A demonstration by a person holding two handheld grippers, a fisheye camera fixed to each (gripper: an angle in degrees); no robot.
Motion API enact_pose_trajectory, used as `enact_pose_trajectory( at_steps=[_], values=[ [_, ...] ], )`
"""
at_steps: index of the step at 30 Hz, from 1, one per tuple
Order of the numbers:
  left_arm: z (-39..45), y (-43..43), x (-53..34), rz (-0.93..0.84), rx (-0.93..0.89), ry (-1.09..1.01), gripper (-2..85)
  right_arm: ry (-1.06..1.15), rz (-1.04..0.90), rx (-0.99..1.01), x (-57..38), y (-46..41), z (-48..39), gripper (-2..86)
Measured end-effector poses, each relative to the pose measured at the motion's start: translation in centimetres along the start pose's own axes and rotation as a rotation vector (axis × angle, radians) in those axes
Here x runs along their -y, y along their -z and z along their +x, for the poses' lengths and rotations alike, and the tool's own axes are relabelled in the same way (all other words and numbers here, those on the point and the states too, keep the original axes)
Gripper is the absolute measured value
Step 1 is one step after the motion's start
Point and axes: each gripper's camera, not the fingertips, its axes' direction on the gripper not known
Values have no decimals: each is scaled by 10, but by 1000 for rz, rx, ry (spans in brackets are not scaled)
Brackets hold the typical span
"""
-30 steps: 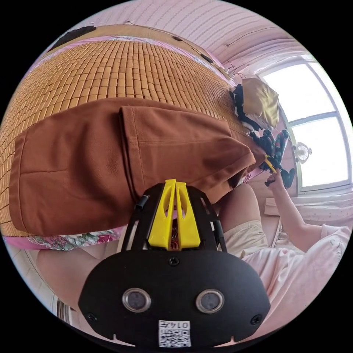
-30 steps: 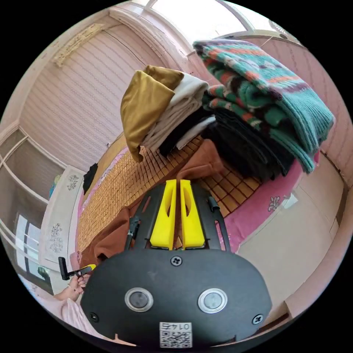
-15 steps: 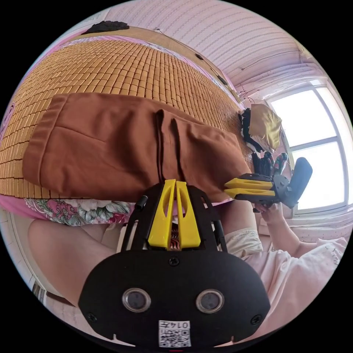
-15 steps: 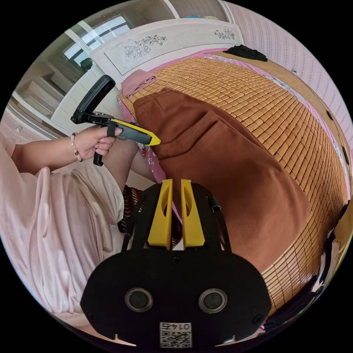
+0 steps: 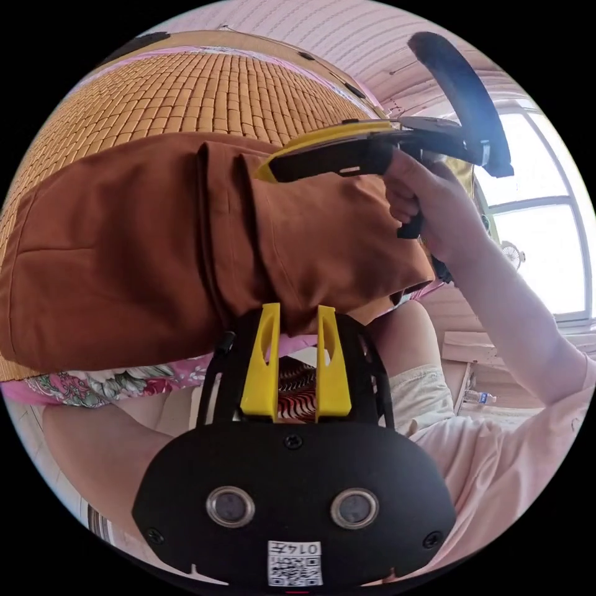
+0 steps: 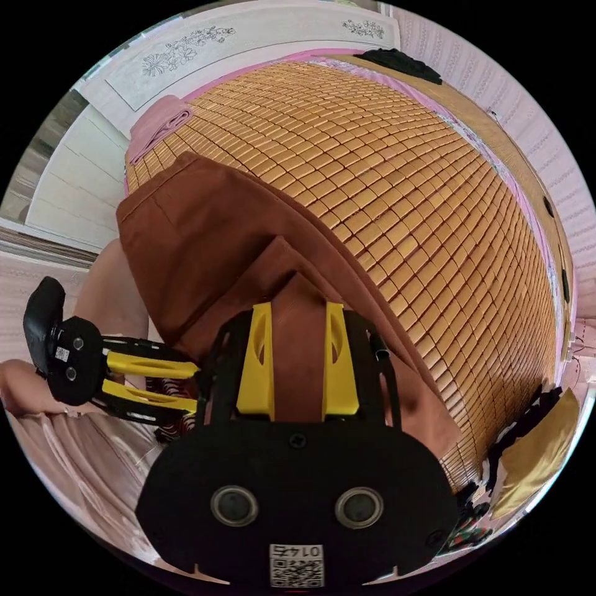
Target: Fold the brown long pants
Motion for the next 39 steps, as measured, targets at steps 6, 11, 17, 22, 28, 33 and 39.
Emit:
enact_pose_trajectory(
  at_steps=[6,11,17,22,28,33,39],
  values=[
    [10,18,-7,35,-15,-26,26,42,39,48,18,12,-2,21],
    [29,62,-26,159,-18,-93,6,83,182,61,25,61,-12,10],
    [-4,63,-33,135,30,49,15,114,24,1,78,19,-30,32],
    [8,45,-33,74,116,1,35,167,96,-109,80,27,-38,75],
    [22,54,-45,92,145,6,43,265,-22,-87,104,6,-38,89],
    [34,61,-55,94,170,5,69,345,-56,-57,102,9,-38,53],
    [55,68,-65,97,251,-40,98,354,174,22,49,63,-20,32]
  ],
)
